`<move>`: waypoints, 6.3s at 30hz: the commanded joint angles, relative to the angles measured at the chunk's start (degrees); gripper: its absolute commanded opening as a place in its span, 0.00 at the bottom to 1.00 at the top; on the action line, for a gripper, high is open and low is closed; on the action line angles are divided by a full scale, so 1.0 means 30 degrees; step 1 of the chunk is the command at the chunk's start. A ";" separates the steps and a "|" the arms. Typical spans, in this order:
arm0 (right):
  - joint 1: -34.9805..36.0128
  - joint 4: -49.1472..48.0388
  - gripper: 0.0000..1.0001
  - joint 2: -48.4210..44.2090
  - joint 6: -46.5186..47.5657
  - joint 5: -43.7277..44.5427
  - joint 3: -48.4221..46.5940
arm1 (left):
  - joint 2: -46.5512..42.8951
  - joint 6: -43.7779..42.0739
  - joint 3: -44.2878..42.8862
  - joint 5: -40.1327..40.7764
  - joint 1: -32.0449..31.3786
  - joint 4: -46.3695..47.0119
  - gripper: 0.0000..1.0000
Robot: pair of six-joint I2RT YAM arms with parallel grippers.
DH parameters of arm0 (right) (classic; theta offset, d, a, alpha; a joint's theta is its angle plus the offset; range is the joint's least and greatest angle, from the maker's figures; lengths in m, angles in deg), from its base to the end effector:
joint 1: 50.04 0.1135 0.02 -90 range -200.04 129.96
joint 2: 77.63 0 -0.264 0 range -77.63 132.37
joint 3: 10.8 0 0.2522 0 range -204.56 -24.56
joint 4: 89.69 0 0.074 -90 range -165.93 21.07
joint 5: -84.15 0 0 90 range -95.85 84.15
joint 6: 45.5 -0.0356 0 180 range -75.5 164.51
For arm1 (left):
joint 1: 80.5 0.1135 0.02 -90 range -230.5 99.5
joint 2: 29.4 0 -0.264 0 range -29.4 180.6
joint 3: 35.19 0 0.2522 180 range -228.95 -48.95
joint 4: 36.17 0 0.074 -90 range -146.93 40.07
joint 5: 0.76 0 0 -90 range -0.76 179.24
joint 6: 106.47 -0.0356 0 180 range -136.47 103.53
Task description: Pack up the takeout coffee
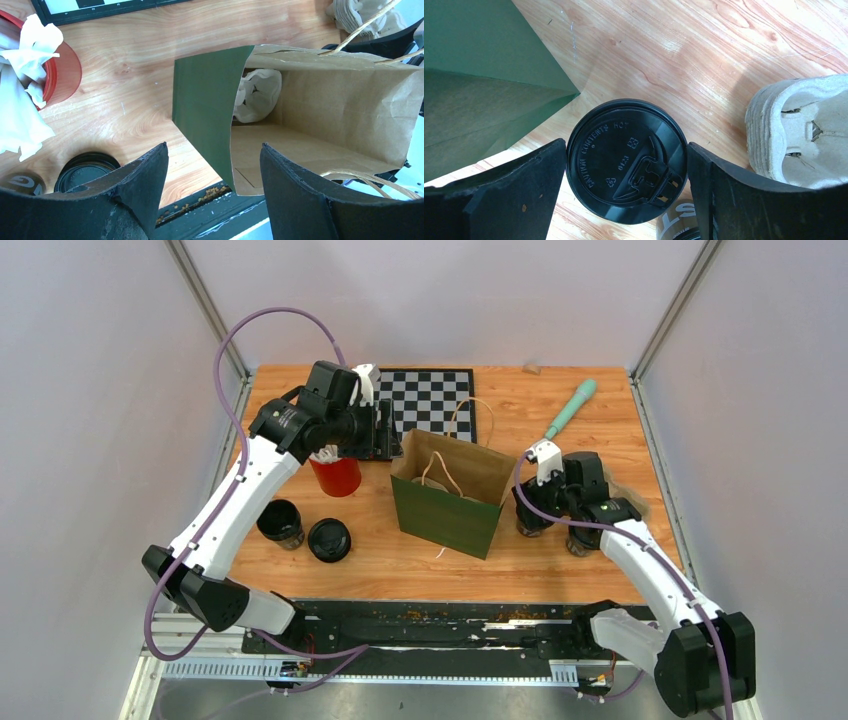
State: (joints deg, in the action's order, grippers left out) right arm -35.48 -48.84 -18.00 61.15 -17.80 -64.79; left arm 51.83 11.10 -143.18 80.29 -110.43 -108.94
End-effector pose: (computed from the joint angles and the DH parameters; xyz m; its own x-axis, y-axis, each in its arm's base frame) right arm 0.2038 0.0605 0.2376 -0.5625 -0.4357 -0.7026 -0.5690 0.8206 -0.0534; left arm 0.2406 -0.1449 0.4094 -0.8242 -0.0531 -0.5639 0.2313 0.8772 -0.4207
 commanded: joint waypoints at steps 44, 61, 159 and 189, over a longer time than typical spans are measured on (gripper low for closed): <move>-0.0277 -0.0285 0.90 0.0561 0.0210 0.0769 -0.0227 | -0.0025 -0.0329 -0.0800 -0.0235 0.0046 0.0090 0.75; -0.0608 0.1116 0.95 0.0921 -0.0652 0.0176 -0.1646 | -0.0493 -0.0397 -0.0610 -0.0121 0.0047 0.0039 0.75; -0.1845 0.1113 0.72 0.0344 -0.0178 -0.0948 -0.0888 | -0.0949 -0.0158 -0.0316 -0.0312 0.0046 0.0256 0.76; -0.1807 0.0395 0.81 0.3203 -0.1227 -0.1127 -0.3587 | 0.0330 -0.0199 -0.1380 -0.0356 0.0046 0.0433 0.77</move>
State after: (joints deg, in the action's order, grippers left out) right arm -40.77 -48.49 -8.16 56.17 -22.17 -72.63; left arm 52.14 11.15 -143.71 79.24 -110.43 -108.89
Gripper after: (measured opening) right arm 0.791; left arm 0.767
